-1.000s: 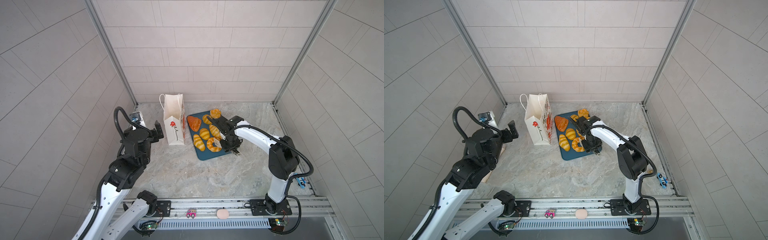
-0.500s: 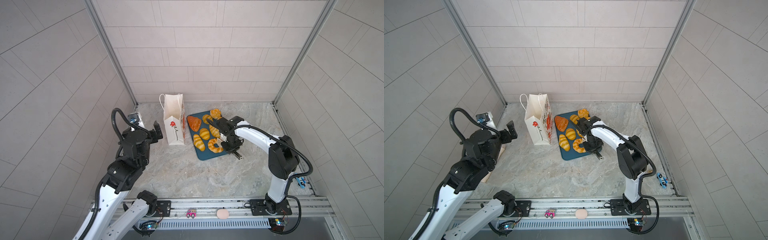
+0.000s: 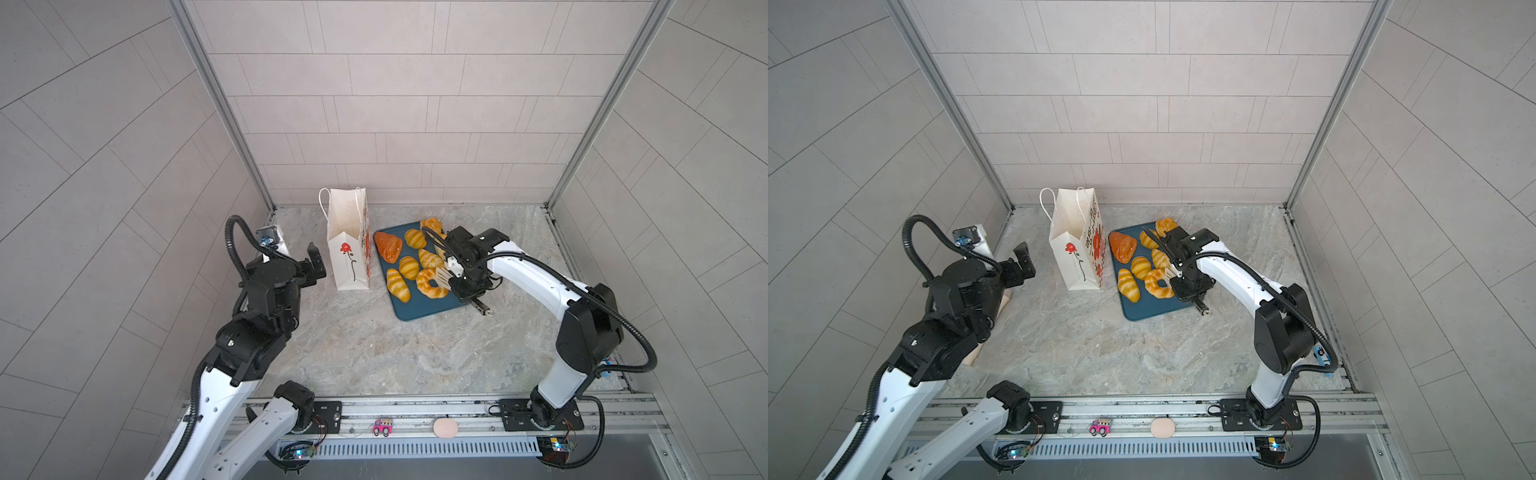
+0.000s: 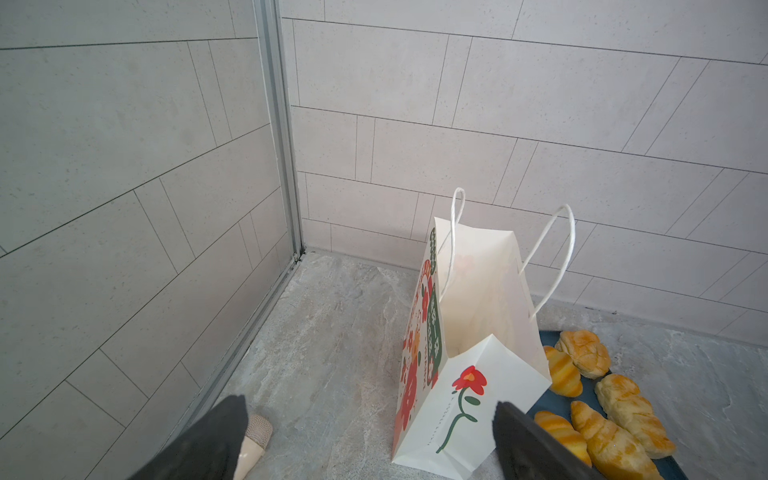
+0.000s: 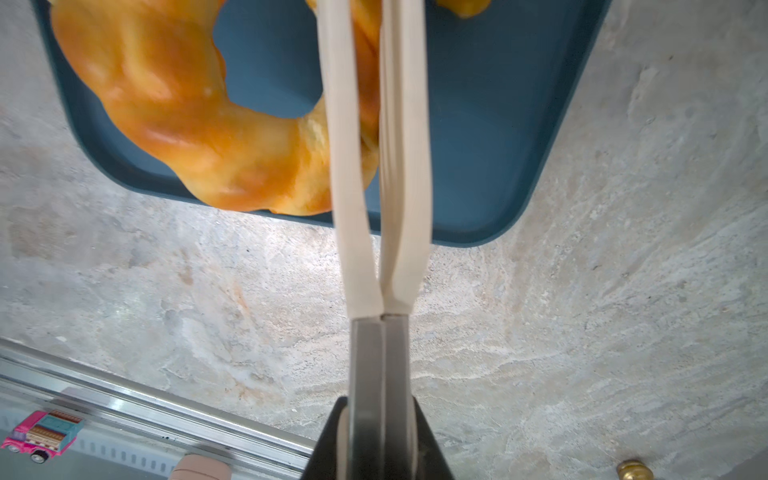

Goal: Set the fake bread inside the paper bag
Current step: 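Close the tongs on the ring bread and lift it with the right gripper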

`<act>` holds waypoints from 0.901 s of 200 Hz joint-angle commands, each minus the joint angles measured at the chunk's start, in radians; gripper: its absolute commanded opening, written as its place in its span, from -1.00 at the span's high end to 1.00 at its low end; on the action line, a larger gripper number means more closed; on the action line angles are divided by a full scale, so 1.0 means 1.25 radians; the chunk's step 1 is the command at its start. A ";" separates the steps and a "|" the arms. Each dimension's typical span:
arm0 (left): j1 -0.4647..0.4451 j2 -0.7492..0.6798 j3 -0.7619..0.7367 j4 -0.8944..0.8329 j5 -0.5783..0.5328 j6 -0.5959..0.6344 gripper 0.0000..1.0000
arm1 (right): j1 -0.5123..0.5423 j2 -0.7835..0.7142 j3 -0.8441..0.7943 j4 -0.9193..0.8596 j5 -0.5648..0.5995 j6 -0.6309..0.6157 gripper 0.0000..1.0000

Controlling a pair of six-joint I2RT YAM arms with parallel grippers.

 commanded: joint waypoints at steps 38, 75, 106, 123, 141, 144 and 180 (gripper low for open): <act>0.009 0.010 -0.011 0.020 -0.049 -0.027 -1.00 | -0.027 -0.092 0.034 0.078 -0.088 -0.017 0.63; 0.038 0.032 -0.005 0.020 -0.012 -0.058 -1.00 | -0.022 -0.102 0.105 0.156 -0.153 -0.006 0.66; 0.097 0.059 -0.009 0.021 0.078 -0.092 -1.00 | -0.021 -0.089 0.166 0.210 -0.179 0.006 0.61; 0.136 0.062 -0.016 0.023 0.139 -0.112 -1.00 | -0.018 -0.072 0.203 0.236 -0.198 0.008 0.60; 0.166 0.064 -0.030 0.032 0.181 -0.133 -1.00 | -0.012 -0.042 0.264 0.247 -0.206 0.013 0.61; 0.171 0.063 -0.033 0.034 0.188 -0.136 -1.00 | -0.012 -0.036 0.276 0.249 -0.205 0.013 0.61; 0.221 0.076 -0.047 0.044 0.271 -0.169 -1.00 | 0.002 0.027 0.397 0.309 -0.211 0.018 0.61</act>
